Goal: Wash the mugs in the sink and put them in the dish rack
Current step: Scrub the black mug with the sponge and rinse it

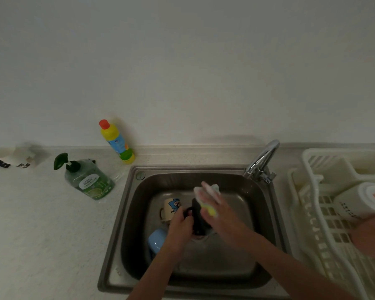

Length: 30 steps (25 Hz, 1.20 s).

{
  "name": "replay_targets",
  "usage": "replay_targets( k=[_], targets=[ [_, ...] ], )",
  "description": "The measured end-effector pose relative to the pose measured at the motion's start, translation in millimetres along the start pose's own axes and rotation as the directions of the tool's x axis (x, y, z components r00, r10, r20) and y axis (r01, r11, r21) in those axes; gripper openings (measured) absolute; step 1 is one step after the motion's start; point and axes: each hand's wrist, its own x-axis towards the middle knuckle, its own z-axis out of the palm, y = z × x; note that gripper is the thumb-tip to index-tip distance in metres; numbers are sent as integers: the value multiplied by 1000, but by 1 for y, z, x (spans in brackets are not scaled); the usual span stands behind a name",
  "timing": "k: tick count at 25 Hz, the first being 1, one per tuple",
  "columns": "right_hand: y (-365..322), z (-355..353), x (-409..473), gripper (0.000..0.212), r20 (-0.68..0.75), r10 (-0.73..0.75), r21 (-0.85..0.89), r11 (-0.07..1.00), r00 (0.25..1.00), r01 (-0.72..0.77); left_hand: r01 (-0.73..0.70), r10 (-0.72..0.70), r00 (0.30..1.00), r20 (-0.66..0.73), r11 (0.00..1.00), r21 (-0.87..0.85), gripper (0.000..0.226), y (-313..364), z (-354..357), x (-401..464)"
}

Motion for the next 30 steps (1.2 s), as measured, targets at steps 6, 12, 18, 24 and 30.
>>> replay_targets(
  k=[6,12,18,24,30],
  targets=[
    [14,8,-14,54,-2,135,389,913,991,-124,47,-66,995,-80,975,-217,23,2,-4,6],
    [-2,10,-8,55,57,-26,-115,993,998,32,-90,93,995,-23,990,110,17,-1,0,-5],
    [6,10,-18,54,42,124,432,893,991,-130,40,-68,992,-102,965,-261,24,0,-16,-5],
    [-29,17,-14,50,54,-48,-196,979,997,58,-130,131,991,-3,984,118,16,-6,-13,-15],
    [-12,25,-17,48,20,272,507,827,962,-245,79,-93,994,-57,975,-209,24,1,-36,-19]
  ],
)
